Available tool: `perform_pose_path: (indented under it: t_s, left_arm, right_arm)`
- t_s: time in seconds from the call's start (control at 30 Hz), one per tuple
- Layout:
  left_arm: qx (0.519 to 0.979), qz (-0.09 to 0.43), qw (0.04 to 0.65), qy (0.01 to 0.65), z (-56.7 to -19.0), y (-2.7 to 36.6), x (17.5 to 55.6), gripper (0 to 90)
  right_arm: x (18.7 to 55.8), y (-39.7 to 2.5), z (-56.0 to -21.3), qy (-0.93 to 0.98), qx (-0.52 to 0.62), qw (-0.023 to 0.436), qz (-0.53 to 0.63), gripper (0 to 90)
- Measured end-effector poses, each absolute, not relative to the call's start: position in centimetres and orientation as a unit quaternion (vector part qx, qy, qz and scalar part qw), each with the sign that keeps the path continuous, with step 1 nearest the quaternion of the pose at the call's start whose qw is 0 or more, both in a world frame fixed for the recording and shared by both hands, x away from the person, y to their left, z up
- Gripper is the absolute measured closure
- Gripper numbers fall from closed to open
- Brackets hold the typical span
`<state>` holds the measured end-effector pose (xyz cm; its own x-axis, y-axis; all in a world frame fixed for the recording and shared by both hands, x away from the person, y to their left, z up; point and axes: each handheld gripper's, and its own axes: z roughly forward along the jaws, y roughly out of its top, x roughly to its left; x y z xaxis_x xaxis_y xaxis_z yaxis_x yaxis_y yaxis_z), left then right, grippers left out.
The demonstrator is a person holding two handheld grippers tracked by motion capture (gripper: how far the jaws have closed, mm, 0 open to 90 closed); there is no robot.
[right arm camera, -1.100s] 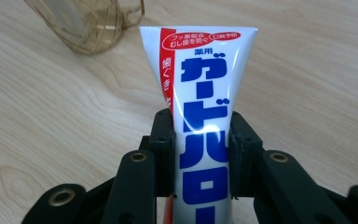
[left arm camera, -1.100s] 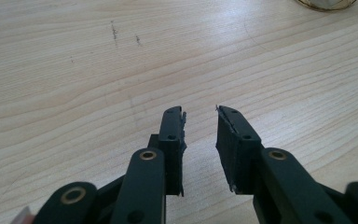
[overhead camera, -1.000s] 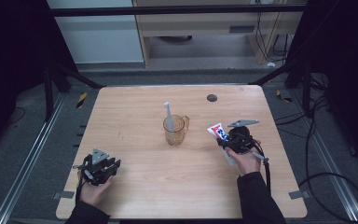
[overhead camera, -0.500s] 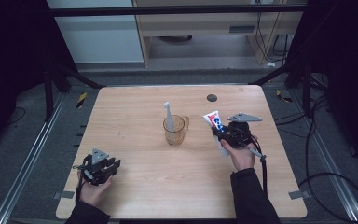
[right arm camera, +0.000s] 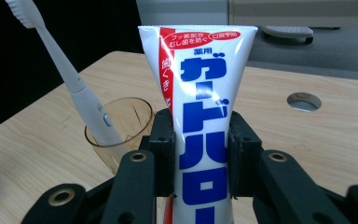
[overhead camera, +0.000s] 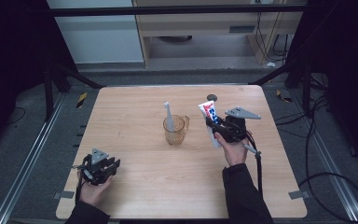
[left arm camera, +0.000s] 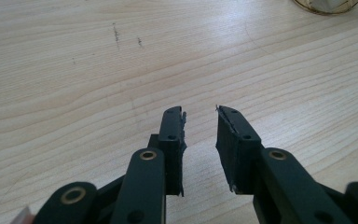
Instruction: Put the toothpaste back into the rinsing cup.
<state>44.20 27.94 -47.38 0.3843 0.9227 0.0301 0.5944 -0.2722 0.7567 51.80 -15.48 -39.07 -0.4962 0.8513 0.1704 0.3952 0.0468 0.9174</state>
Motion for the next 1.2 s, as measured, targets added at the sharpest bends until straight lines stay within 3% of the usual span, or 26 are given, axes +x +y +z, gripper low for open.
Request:
perform_pose_path:
  t_s: [1.2]
  left_arm:
    - [0.757,0.243,0.342,0.501,-47.3,28.0,44.3,70.6]
  right_arm:
    - [54.9,-10.9,-38.3,0.644,0.439,0.231,0.582,68.4]
